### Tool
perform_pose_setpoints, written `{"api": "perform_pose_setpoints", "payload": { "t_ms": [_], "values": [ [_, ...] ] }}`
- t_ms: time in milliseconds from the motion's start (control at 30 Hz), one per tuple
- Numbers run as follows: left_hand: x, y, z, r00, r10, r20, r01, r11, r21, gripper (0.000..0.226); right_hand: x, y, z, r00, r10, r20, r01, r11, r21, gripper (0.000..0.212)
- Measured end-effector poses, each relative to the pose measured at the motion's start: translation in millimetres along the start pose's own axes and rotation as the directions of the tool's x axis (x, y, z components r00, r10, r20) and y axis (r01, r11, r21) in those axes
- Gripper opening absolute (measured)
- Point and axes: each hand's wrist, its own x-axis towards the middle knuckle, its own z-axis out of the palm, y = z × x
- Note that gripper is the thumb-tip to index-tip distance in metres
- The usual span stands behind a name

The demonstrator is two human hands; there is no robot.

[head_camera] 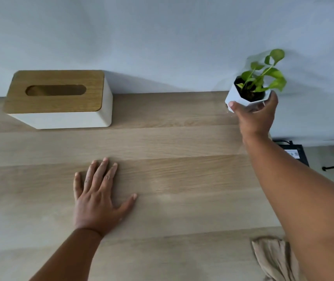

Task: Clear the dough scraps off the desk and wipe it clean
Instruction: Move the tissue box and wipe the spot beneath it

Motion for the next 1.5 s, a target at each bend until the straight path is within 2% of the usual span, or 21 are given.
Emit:
{"api": "perform_pose_setpoints", "payload": {
  "t_ms": [233, 533, 633, 733, 867, 1267, 1500],
  "values": [
    [-2, 0, -2, 1.0, -0.005, -0.001, 0.005, 1.0, 0.0, 0.097, 4, -4, 3, 1.0, -0.013, -0.019, 0.011, 0.998, -0.059, 0.118],
    [-2, 0, 0, 1.0, 0.005, -0.011, -0.005, 1.0, 0.002, 0.096, -16, -6, 10, 1.0, -0.01, -0.027, 0.009, 1.0, -0.016, 0.112],
    [-1, 0, 0, 1.0, 0.003, -0.006, -0.003, 1.0, 0.0, 0.097, -29, -7, 19, 1.0, -0.018, 0.007, 0.018, 0.999, 0.031, 0.112],
    [-1, 0, -1, 1.0, -0.004, 0.001, 0.004, 1.0, 0.004, 0.097, -45, -9, 30, 0.998, -0.046, 0.033, 0.044, 0.997, 0.067, 0.102],
    [-1, 0, 1, 1.0, 0.001, -0.005, -0.001, 1.0, 0.007, 0.097, -68, -16, 51, 0.995, -0.051, 0.081, 0.042, 0.993, 0.108, 0.107],
    [-2, -4, 1, 1.0, 0.028, -0.004, -0.029, 0.999, -0.035, 0.096, -152, -47, 136, 0.972, -0.08, 0.221, 0.062, 0.994, 0.087, 0.104],
    [-10, -30, -8, 0.994, 0.11, 0.021, -0.108, 0.991, -0.078, 0.094, -185, -64, 178, 0.959, -0.118, 0.257, 0.105, 0.992, 0.064, 0.099]
  ]
}}
